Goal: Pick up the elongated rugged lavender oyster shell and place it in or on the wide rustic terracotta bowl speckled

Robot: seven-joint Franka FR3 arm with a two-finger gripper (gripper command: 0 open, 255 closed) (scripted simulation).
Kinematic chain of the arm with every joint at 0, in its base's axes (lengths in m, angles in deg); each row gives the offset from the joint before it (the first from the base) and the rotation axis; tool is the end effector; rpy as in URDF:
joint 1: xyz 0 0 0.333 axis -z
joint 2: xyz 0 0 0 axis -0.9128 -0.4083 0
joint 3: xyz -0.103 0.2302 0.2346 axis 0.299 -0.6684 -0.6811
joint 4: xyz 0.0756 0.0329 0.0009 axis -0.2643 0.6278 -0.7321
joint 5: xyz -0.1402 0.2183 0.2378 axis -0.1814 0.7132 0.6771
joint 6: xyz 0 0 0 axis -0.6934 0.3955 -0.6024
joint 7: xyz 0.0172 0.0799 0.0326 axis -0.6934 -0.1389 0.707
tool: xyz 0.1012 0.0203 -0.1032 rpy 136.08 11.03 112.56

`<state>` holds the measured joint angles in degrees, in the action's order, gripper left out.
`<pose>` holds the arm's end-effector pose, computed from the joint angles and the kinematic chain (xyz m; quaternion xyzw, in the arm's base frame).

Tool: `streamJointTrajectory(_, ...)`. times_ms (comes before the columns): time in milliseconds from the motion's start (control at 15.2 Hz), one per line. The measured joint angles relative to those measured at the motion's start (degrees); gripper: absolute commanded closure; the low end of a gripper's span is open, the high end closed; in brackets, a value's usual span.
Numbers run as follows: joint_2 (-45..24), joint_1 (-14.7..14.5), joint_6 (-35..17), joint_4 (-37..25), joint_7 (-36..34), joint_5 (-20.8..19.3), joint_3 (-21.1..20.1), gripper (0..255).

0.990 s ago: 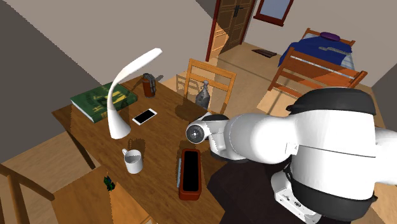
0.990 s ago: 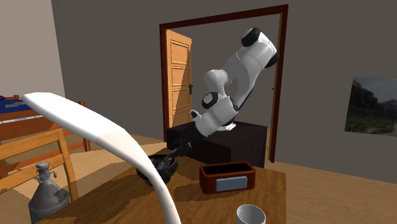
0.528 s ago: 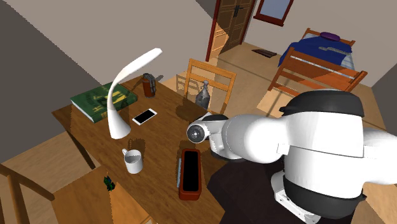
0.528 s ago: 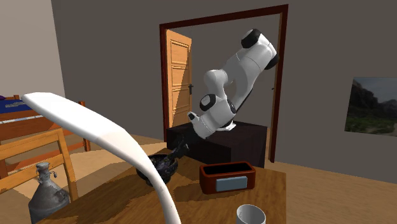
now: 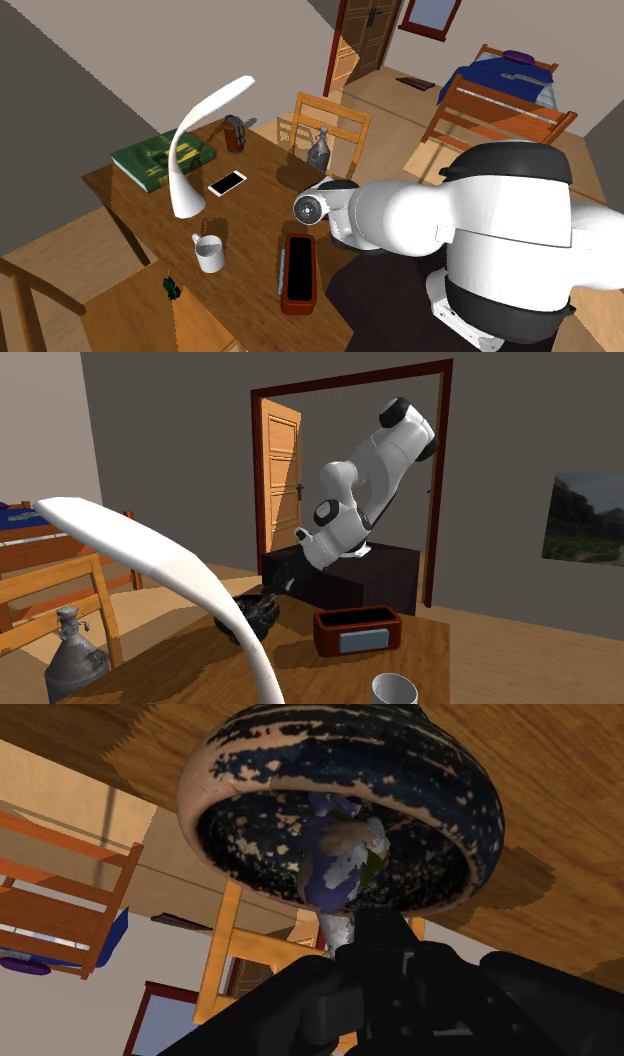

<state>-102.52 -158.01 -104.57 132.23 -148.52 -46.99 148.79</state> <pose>0.4234 0.2015 0.1355 0.8476 -0.3105 0.3491 0.2515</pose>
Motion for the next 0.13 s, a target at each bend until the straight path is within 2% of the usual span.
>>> streamJointTrajectory(132,0.0,0.0,0.0,0.0,0.0,0.0,0.0,255)
